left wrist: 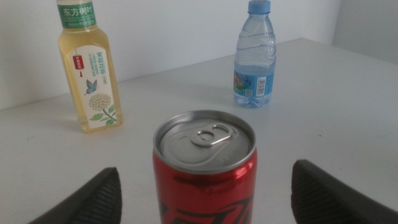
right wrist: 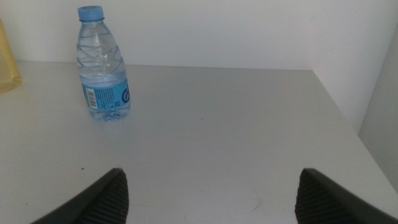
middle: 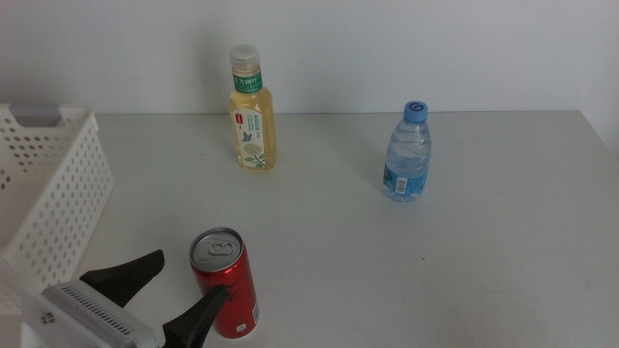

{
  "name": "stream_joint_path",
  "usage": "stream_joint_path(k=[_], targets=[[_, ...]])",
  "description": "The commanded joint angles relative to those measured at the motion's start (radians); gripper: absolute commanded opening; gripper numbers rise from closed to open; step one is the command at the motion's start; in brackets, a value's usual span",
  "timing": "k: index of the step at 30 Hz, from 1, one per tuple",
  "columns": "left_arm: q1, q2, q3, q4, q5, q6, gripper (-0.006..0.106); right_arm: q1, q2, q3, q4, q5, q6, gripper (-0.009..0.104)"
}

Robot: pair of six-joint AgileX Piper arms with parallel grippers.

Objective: Use arms to grab the bottles and put them into the dustbin to the left of the table.

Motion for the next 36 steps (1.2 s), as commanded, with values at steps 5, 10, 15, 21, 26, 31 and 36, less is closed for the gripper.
stream_joint_path(k=[5, 10, 15, 21, 26, 31, 36], targets=[[-0.005, 0.033, 0.004, -0.015, -0.083, -0.005, 0.093, -0.005, -0.022, -0.010, -0.012, -0.075, -0.009, 0.071], [-0.005, 0.145, 0.004, -0.012, -0.215, -0.029, 0.093, -0.005, -0.022, -0.010, -0.012, -0.075, -0.009, 0.071], [-0.005, 0.305, 0.004, -0.011, -0.361, -0.087, 0.093, -0.005, -0.022, -0.010, -0.012, -0.075, -0.009, 0.071], [-0.005, 0.428, -0.043, 0.005, -0.360, -0.126, 0.093, -0.005, -0.022, -0.010, -0.012, -0.075, -0.009, 0.071], [-0.005, 0.459, -0.079, 0.001, -0.360, -0.120, 0.093, -0.005, -0.022, -0.010, -0.012, -0.075, -0.009, 0.071], [0.012, 0.482, -0.112, 0.003, -0.360, -0.118, 0.093, -0.005, -0.022, -0.010, -0.012, -0.075, -0.009, 0.071], [0.012, 0.521, -0.150, 0.001, -0.360, -0.118, 0.093, -0.005, -0.022, -0.010, -0.012, -0.075, -0.009, 0.071]])
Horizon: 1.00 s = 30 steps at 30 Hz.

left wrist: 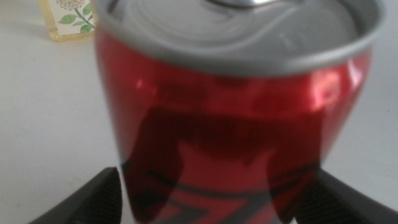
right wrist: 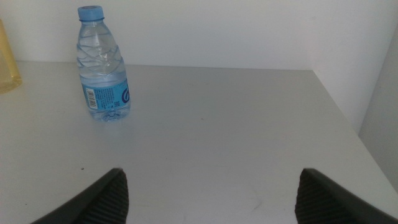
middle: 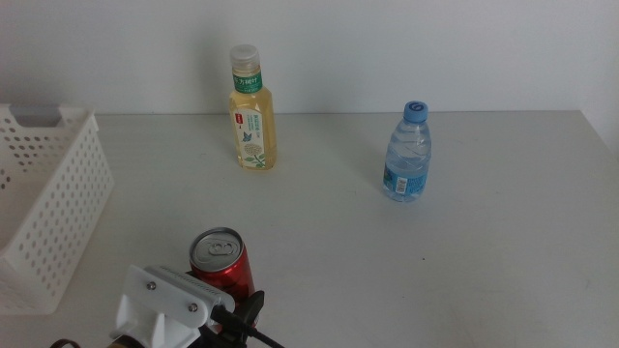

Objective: Use arms to grab the bottles and put them into the dustbin to the left of the table.

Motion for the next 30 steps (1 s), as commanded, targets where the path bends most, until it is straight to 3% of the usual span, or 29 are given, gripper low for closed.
stream_joint_path(k=[1, 13, 17, 21, 22, 23, 30], targets=[[0.002, -0.005, -0.030, -0.004, -0.179, -0.008, 0.093, -0.005, -0.022, -0.010, -0.012, -0.075, -0.009, 0.071], [0.002, 0.044, -0.078, -0.018, -0.179, -0.004, 0.090, -0.005, -0.022, -0.010, -0.012, -0.075, -0.009, 0.071], [0.002, 0.048, -0.078, -0.019, -0.179, -0.009, 0.074, -0.005, -0.022, -0.010, -0.012, -0.075, -0.009, 0.071], [0.002, 0.048, -0.078, -0.017, -0.179, -0.008, 0.048, -0.005, -0.022, -0.010, -0.012, -0.075, -0.009, 0.071], [0.002, 0.048, -0.078, -0.030, -0.179, -0.002, 0.031, -0.005, -0.022, -0.010, -0.012, -0.075, -0.009, 0.071], [0.000, 0.019, -0.078, -0.024, -0.171, -0.033, 0.024, -0.005, -0.022, -0.010, -0.012, -0.075, -0.009, 0.071], [0.000, -0.094, -0.078, -0.018, -0.025, -0.063, 0.024, -0.005, -0.022, -0.010, -0.012, -0.075, -0.009, 0.071]])
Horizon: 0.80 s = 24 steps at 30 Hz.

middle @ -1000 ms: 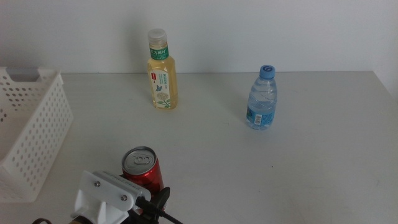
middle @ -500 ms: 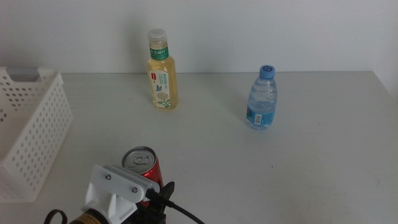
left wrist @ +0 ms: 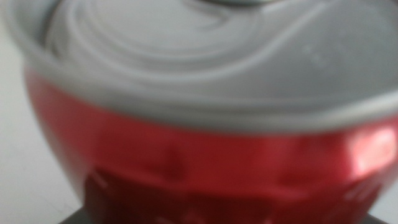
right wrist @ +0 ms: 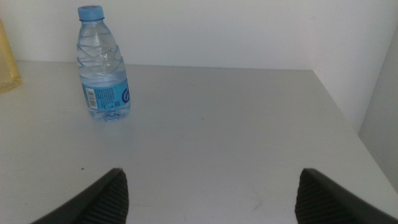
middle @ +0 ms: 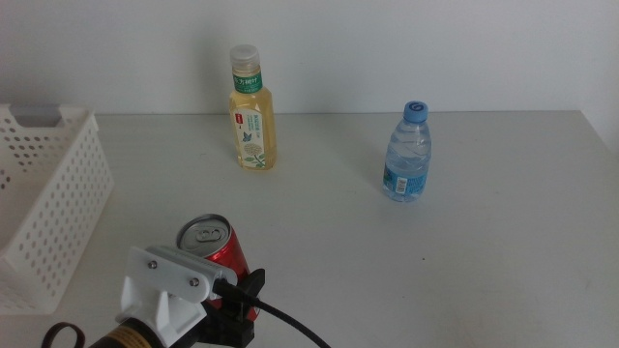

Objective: Use arms to grab the bottles and put them into the dustbin to the left of the table.

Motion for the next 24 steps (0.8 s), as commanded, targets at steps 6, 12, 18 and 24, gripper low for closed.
stream_joint_path(k=[6, 12, 18, 24], targets=[[0.000, -0.167, -0.014, -0.008, 0.052, 0.050, 0.024, -0.005, -0.022, -0.010, -0.012, -0.075, -0.009, 0.071], [0.000, -0.297, -0.019, -0.015, 0.249, 0.085, 0.024, -0.005, -0.022, -0.010, -0.012, -0.075, -0.009, 0.071], [0.000, -0.417, -0.133, -0.099, 0.621, 0.263, 0.024, -0.005, -0.022, -0.010, -0.012, -0.075, -0.009, 0.071], [0.010, -0.486, -0.328, -0.189, 0.971, 0.416, 0.024, -0.005, -0.022, -0.010, -0.012, -0.075, -0.009, 0.071]])
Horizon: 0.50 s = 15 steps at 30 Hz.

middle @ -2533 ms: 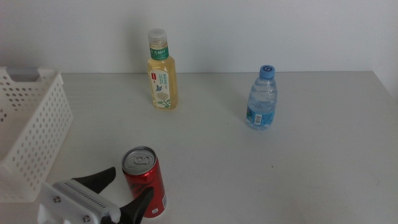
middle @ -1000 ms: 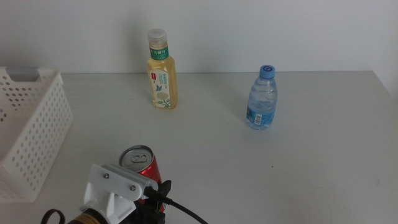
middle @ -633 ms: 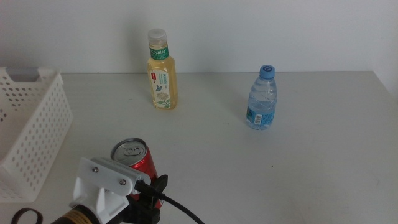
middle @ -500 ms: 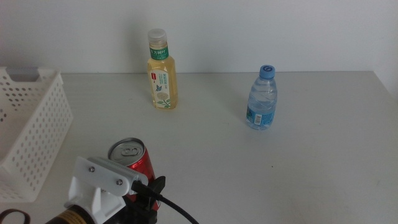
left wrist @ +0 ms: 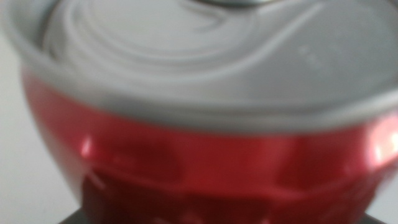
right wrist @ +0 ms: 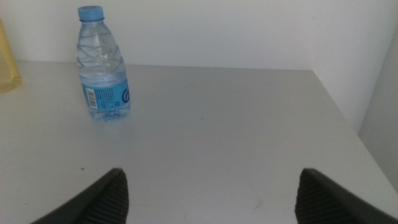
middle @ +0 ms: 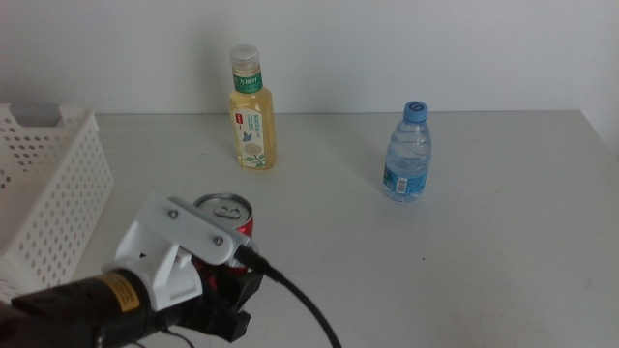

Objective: Use arms to grab the bottles and put them into the dustbin to the left of the table.

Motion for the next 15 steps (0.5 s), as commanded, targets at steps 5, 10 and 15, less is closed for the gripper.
stream_joint_path(k=[5, 10, 15], targets=[[0.102, -0.035, -0.283, -0.047, 0.320, 0.044, 0.024, -0.005, -0.022, -0.010, -0.012, -0.075, -0.009, 0.071], [0.250, -0.007, -0.444, -0.019, 0.582, 0.044, 0.024, -0.005, -0.022, -0.010, -0.012, -0.075, -0.009, 0.071], [0.430, 0.042, -0.573, 0.021, 0.796, 0.044, 0.024, -0.005, -0.022, -0.010, -0.012, -0.075, -0.009, 0.071]])
